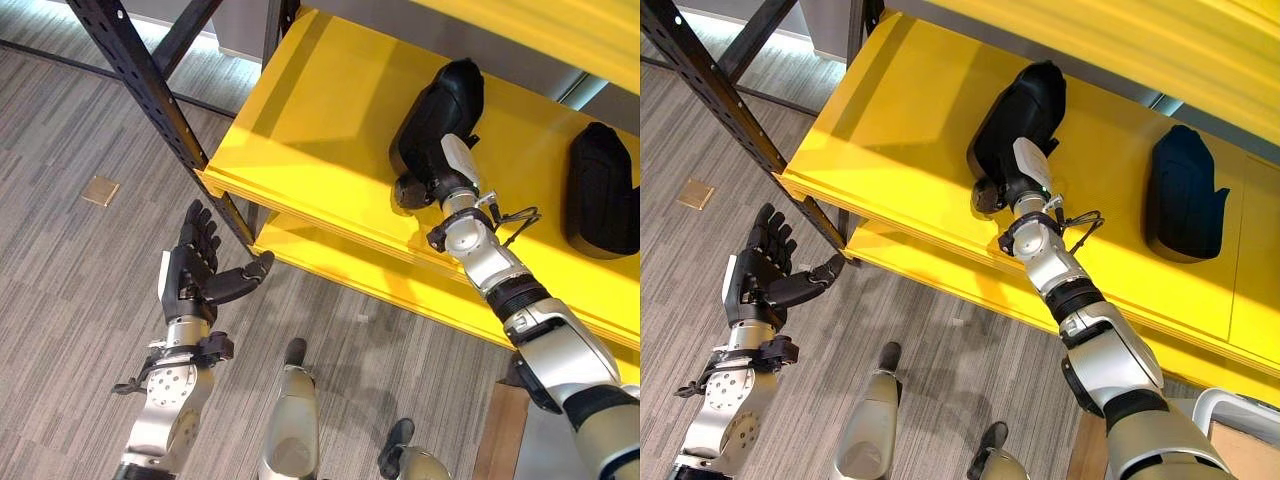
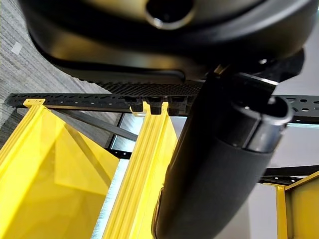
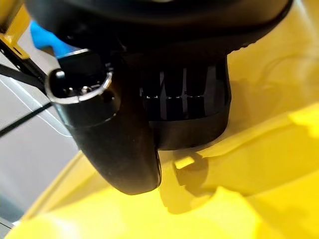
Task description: Move parts from the plastic box to the shelf.
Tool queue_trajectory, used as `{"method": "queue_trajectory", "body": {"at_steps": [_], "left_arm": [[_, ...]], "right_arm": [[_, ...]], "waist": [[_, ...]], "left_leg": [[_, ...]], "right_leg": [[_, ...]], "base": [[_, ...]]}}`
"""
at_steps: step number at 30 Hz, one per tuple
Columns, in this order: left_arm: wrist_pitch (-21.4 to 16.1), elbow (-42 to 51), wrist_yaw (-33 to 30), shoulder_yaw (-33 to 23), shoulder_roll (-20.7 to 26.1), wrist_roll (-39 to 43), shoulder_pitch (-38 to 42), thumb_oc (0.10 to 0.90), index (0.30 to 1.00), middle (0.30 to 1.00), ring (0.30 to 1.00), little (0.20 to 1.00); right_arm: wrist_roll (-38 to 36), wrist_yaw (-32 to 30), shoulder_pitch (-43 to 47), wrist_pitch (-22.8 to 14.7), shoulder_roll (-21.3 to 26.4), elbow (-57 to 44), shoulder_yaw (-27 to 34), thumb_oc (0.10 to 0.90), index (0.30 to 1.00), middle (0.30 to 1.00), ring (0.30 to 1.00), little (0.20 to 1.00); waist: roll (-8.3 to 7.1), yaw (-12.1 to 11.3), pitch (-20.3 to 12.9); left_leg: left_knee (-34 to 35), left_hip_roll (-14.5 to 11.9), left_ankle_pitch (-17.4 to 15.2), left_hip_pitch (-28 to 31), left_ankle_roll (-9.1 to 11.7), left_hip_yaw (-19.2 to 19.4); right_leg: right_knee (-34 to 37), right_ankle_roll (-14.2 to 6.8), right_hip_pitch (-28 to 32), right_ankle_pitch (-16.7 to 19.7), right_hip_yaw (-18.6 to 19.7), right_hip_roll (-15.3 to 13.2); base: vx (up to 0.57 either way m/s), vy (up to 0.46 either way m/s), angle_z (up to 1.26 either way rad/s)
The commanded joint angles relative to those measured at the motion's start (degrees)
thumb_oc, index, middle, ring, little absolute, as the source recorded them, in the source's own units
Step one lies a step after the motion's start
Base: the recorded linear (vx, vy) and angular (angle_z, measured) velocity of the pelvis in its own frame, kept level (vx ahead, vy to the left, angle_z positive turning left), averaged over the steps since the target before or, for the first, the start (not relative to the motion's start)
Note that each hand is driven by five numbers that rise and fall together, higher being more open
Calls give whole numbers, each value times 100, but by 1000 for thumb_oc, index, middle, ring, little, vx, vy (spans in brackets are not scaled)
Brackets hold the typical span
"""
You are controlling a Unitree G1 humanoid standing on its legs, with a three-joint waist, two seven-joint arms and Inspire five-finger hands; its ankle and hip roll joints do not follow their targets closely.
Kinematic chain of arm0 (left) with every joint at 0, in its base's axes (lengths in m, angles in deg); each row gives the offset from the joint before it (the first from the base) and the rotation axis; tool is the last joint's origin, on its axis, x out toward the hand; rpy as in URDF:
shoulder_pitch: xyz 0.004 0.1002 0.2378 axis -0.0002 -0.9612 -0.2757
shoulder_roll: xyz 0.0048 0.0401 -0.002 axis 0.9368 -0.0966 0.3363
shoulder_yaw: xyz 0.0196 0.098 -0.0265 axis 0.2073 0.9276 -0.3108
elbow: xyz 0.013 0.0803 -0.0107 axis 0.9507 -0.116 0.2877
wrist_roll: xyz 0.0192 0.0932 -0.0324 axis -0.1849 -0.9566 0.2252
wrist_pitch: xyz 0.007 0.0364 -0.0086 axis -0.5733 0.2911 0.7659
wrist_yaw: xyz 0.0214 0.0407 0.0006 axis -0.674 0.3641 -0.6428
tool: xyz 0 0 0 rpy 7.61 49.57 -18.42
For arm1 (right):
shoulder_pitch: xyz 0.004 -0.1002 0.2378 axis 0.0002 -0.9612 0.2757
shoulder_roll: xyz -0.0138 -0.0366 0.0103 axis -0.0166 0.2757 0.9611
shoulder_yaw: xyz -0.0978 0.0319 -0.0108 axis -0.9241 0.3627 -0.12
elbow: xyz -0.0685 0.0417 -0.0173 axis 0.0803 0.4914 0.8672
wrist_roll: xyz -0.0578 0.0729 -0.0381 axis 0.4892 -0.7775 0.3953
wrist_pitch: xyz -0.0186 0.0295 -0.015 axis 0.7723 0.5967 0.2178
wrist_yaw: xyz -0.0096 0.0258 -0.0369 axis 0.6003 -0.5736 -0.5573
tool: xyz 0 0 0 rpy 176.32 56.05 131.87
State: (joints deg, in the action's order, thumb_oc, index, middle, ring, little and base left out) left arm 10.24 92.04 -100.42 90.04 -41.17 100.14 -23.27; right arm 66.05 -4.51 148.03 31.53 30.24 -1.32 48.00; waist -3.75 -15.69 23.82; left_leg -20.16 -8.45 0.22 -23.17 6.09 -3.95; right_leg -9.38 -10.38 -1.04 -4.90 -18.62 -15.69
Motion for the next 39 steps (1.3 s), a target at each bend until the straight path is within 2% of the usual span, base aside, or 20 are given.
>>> {"method": "queue_trajectory", "body": {"at_steps": [1,21,39], "left_arm": [[-689,668,-34,-161,310,-196,245,900,1000,1000,1000,1000],[-647,697,40,-268,300,-310,200,900,1000,1000,1000,1000],[-654,677,22,-295,305,-330,262,900,1000,1000,1000,1000]], "right_arm": [[253,-133,466,-127,256,17,-113,400,300,300,300,300],[863,305,-8,-181,659,-526,-438,400,300,300,300,300],[900,369,103,-193,726,-476,-469,400,300,300,300,300]], "waist": [[39,140,-237],[-174,360,-237],[-177,395,-257]], "left_leg": [[-236,-251,-367,49,-147,40],[-80,-347,-283,114,-138,88],[38,-349,-210,117,-102,86]], "right_leg": [[-466,245,-212,-17,74,-61],[-406,241,-277,63,151,13],[-406,248,-289,45,92,31]], "base": [[0,0,0],[0,0,0],[0,0,0]]}}
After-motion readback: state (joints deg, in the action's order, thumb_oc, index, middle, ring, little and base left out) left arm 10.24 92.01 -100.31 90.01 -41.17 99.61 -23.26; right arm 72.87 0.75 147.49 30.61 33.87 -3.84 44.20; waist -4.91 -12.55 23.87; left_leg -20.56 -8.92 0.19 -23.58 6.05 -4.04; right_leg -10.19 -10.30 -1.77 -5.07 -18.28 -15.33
